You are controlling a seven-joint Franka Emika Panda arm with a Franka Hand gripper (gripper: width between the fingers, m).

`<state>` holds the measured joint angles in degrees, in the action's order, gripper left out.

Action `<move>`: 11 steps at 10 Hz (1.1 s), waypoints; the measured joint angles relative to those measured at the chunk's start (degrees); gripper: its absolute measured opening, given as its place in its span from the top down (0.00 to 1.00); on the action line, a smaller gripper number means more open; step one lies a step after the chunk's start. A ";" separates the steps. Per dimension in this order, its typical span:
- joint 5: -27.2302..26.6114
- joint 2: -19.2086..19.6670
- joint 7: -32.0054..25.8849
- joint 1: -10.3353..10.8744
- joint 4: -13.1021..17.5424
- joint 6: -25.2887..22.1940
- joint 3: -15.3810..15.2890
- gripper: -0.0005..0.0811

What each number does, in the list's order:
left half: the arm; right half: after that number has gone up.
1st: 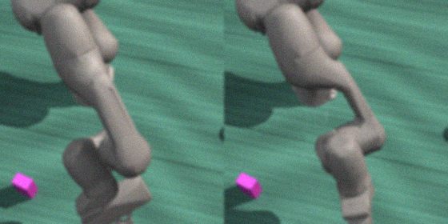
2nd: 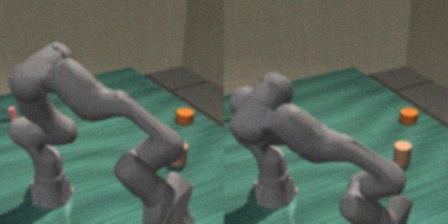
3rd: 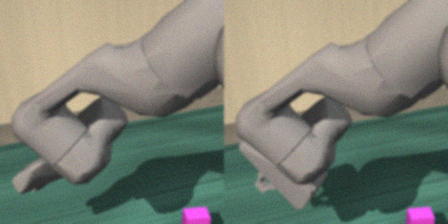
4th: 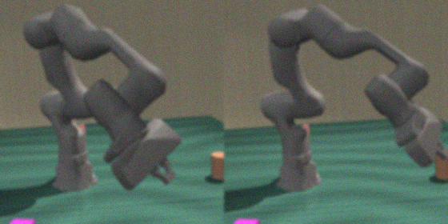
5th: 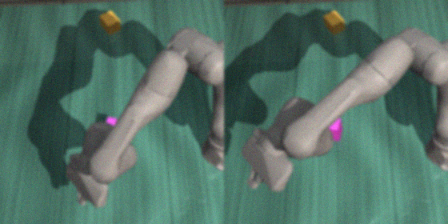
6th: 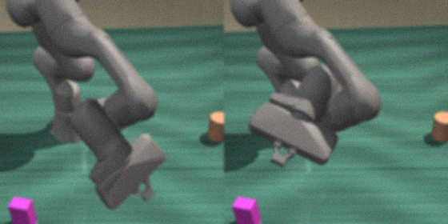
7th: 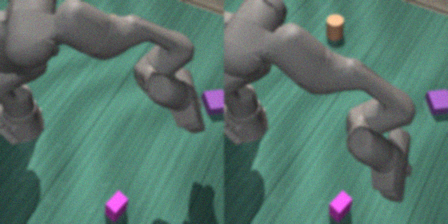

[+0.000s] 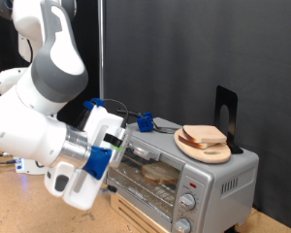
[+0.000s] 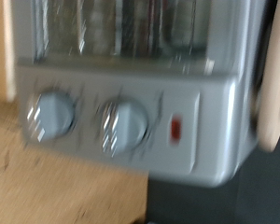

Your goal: Make a piece of toast with the oven

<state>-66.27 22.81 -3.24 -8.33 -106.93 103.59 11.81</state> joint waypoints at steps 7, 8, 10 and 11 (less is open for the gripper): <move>-8.34 8.67 0.39 -0.25 9.68 -0.83 -1.78 0.01; -8.51 10.88 0.10 -0.25 12.46 -0.85 -2.01 0.01; -7.60 15.80 -0.17 -0.25 18.07 -1.39 -2.08 0.01; -7.05 18.28 -0.18 -0.24 20.26 -1.36 -2.05 0.01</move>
<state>-73.32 41.09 -3.43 -8.58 -86.67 102.23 9.76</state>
